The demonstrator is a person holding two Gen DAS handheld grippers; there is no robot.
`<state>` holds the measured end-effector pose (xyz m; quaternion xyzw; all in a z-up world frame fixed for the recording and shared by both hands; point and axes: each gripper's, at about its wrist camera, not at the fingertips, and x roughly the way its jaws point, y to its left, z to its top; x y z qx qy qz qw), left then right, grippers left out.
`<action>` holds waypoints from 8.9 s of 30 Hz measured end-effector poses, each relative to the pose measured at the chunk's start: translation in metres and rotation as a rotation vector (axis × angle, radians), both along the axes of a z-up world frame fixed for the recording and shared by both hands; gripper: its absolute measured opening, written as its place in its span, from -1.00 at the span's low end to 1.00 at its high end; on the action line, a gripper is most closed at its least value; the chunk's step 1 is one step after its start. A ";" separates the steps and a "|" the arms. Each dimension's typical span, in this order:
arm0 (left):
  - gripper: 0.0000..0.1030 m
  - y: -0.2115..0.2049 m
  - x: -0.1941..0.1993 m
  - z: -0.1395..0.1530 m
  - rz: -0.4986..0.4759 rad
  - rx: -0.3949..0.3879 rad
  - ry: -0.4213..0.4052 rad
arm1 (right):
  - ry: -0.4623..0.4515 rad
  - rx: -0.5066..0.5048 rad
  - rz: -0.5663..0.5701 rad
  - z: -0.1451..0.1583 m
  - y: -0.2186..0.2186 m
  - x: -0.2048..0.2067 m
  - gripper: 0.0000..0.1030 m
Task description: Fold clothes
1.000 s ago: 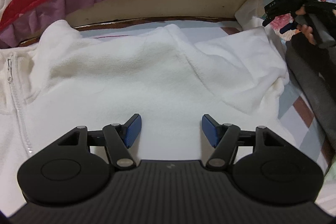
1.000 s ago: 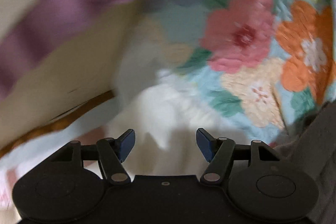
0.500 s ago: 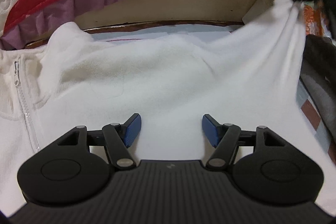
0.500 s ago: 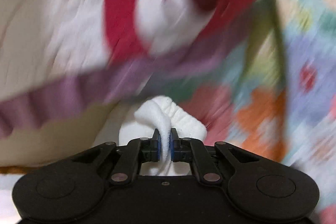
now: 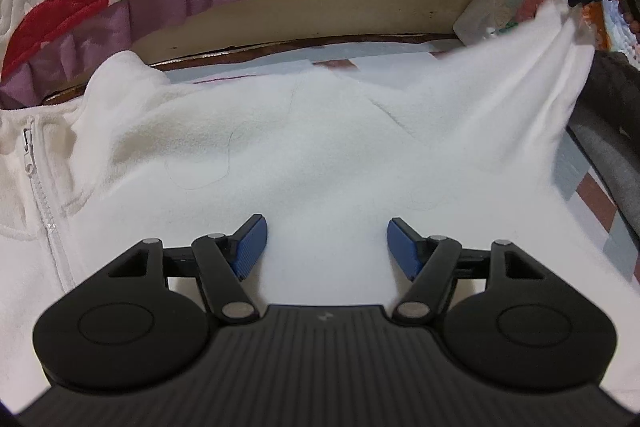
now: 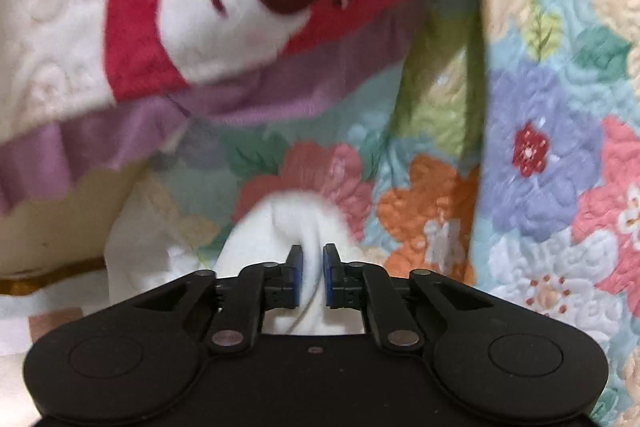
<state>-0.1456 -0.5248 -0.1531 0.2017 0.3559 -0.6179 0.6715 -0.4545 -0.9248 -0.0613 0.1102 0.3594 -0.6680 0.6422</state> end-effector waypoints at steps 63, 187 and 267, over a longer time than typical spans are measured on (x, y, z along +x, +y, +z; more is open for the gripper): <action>-0.04 0.275 0.246 0.017 0.679 0.037 -0.023 | -0.160 0.183 0.818 -0.074 0.283 0.345 0.18; 0.68 0.490 0.202 0.033 1.333 0.223 -0.058 | -0.160 0.467 1.554 -0.111 0.510 0.256 0.37; 0.31 0.334 0.169 0.006 0.714 0.020 0.235 | -0.269 0.153 0.896 -0.039 0.403 0.186 -0.67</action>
